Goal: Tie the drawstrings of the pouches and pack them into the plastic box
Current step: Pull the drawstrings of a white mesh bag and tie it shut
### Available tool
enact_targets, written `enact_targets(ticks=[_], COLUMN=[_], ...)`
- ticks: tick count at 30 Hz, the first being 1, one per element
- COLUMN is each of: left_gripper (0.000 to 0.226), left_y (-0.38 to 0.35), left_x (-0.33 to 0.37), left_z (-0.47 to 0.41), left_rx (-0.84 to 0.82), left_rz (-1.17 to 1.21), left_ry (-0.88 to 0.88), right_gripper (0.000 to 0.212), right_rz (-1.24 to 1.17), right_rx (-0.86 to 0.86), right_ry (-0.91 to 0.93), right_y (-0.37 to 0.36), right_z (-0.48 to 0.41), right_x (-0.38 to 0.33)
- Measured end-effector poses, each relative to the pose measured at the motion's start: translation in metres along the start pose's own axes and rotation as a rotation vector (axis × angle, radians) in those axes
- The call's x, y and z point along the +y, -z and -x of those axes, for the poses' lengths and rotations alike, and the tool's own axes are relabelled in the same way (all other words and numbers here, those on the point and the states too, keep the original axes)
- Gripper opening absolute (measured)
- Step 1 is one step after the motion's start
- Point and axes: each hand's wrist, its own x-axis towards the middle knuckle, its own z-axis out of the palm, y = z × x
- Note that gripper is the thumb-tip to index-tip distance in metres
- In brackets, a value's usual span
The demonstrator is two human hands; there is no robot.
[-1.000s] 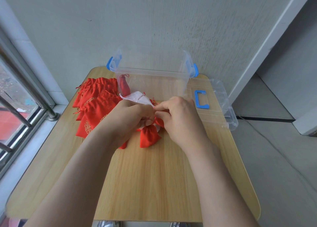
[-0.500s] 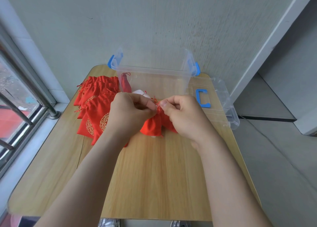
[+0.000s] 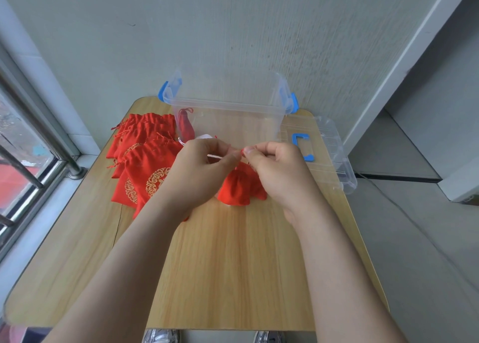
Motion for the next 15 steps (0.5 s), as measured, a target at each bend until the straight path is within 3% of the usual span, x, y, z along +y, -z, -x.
enact_targets(ticks=[4,10,15], left_gripper=[0.014,0.027,0.025], left_y=[0.002,0.003,0.0], left_x=[-0.007,-0.006,-0.002], left_z=[-0.003,-0.006,-0.002], left_rx=[0.102,0.112,0.065], left_rz=[0.025,-0.185,-0.197], left_ry=[0.1,0.112,0.207], right_gripper=[0.023,0.019,0.019], right_rz=[0.19,0.47,0.517], right_rx=[0.127,0.174,0.176], right_ry=[0.067,0.134,0.048], right_y=[0.003,0.005,0.002], right_z=[-0.004,-0.003,0.002], right_x=[0.004,0.01,0.007])
